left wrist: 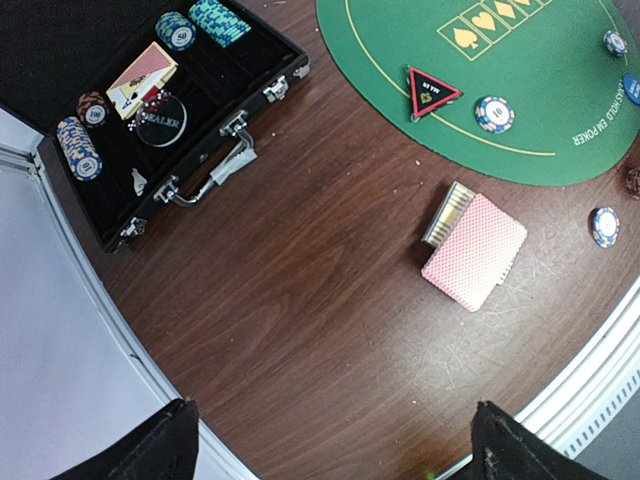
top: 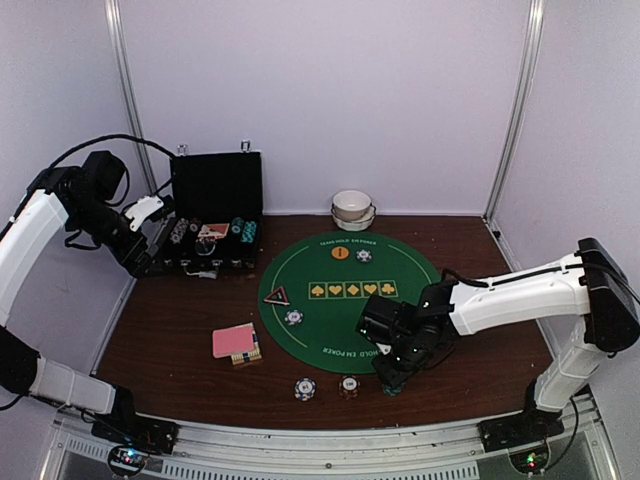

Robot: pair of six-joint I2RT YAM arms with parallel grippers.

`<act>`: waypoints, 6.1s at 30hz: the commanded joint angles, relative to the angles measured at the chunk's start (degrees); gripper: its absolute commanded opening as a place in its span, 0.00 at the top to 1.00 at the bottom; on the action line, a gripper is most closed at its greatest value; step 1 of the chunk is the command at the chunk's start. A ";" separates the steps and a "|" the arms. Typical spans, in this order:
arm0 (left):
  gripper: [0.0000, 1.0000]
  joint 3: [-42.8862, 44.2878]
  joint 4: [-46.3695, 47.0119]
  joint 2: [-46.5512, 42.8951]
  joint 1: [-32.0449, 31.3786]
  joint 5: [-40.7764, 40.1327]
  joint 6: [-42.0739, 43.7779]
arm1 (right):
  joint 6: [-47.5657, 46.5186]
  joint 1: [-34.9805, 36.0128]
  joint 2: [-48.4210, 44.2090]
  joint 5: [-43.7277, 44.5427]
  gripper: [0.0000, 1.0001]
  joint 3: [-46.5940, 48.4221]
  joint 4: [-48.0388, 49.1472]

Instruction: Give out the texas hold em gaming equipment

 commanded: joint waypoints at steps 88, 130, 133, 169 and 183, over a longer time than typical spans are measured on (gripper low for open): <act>0.02 -0.47 2.61 -0.62 0.41 0.39 2.45 | -15.09 -26.56 51.23 6.58 0.56 71.46 -1.09; 0.02 1.72 0.93 -0.88 0.39 0.00 2.45 | 0.65 -5.67 -2.35 4.07 0.25 4.67 4.52; 0.02 1.83 0.58 -0.76 0.39 0.08 2.28 | 3.61 -3.02 -4.91 3.90 0.24 1.55 2.48; 0.03 2.38 -0.07 -0.88 0.37 0.25 2.01 | 4.28 -1.93 -1.51 -2.31 0.34 -5.29 4.76; 0.02 2.26 -0.05 -1.14 0.39 0.02 2.16 | 3.81 -1.84 -1.90 -2.21 0.55 -4.52 3.36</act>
